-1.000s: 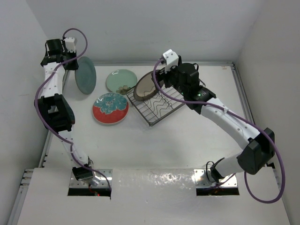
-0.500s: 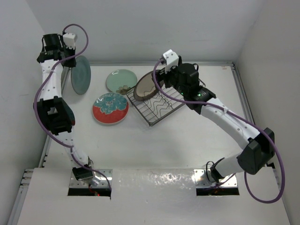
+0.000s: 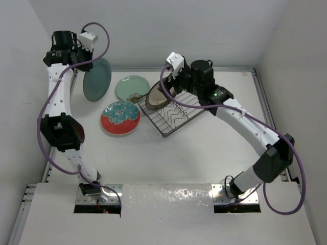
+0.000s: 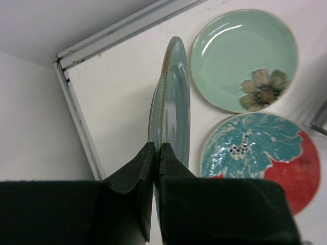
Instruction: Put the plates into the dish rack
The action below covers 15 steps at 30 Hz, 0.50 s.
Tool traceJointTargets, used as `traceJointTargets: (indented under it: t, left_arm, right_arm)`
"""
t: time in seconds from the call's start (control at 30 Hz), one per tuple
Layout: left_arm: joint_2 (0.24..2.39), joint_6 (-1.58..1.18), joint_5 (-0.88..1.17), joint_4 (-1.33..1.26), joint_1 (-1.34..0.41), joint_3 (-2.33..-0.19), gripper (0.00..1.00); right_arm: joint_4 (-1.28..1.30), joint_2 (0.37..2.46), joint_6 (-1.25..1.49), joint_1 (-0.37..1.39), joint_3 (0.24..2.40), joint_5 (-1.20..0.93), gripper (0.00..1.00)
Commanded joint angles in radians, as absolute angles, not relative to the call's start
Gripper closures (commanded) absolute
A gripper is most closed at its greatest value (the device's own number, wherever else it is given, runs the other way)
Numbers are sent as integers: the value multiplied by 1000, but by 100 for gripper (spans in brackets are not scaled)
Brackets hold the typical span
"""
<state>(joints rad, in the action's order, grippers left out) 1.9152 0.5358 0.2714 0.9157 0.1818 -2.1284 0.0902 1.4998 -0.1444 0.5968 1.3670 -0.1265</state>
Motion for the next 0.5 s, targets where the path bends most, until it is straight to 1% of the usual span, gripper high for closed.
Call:
traceJointTargets:
  t: [0.0, 0.1, 0.2, 0.23, 0.3, 0.47]
  left_arm:
    - [1776, 572, 360, 856, 179, -2194, 100]
    - [1741, 577, 406, 888, 176, -2192, 100]
    - [1707, 589, 446, 929, 167, -2181, 100]
    - [1689, 588, 462, 942, 164, -2171, 100]
    - [1669, 594, 483, 959, 160, -2157, 100]
    - [1595, 617, 557, 1006, 156, -2115, 100]
  right_arm:
    - [156, 1561, -254, 583, 1528, -386, 4]
    - [124, 1629, -261, 580, 1607, -521, 6]
    - [89, 1713, -229, 580, 1734, -596, 7]
    - [94, 1757, -216, 580, 1770, -604, 7]
    - [101, 1779, -186, 580, 1819, -612, 7]
    - [-24, 1741, -115, 580, 1731, -562, 7]
